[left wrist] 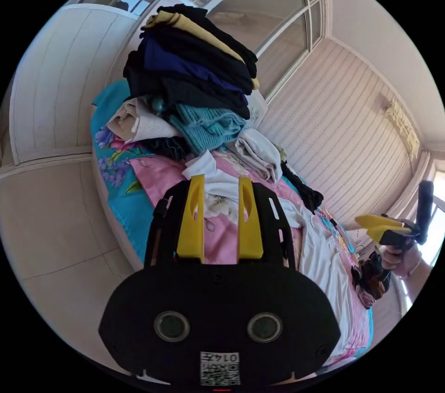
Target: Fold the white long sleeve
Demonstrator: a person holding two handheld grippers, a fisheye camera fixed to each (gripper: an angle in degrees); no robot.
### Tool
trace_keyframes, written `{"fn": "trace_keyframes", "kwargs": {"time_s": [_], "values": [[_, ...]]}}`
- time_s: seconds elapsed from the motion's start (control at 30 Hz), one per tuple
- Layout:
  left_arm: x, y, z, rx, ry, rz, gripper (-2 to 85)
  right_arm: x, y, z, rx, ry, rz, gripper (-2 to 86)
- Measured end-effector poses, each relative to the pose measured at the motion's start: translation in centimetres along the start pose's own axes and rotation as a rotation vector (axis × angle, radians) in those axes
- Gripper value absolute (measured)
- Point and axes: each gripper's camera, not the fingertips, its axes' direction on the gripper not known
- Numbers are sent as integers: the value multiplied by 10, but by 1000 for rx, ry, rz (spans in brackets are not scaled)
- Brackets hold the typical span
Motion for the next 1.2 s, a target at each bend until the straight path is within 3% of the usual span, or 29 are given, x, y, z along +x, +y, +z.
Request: {"fn": "trace_keyframes", "kwargs": {"time_s": [0.43, 0.57, 0.73, 0.9, 1.07, 1.2], "values": [[-87, 45, 22, -75, 106, 10, 135, -53, -154, 246, -215, 2, -159, 113], [-93, 53, 30, -99, 117, 59, 142, -53, -167, 304, -329, -34, -159, 33], [-107, 58, 23, -31, 123, 63, 147, -60, -153, 284, -279, -210, -225, -4], [-91, 58, 14, 57, 183, 237, 178, -57, -139, 217, -281, -355, -337, -3], [-75, 59, 19, 70, 289, 334, 186, -49, -138, 166, -352, -322, -453, -1], [-82, 54, 17, 112, 283, 294, 188, -42, -143, 137, -392, -306, -500, -1]]}}
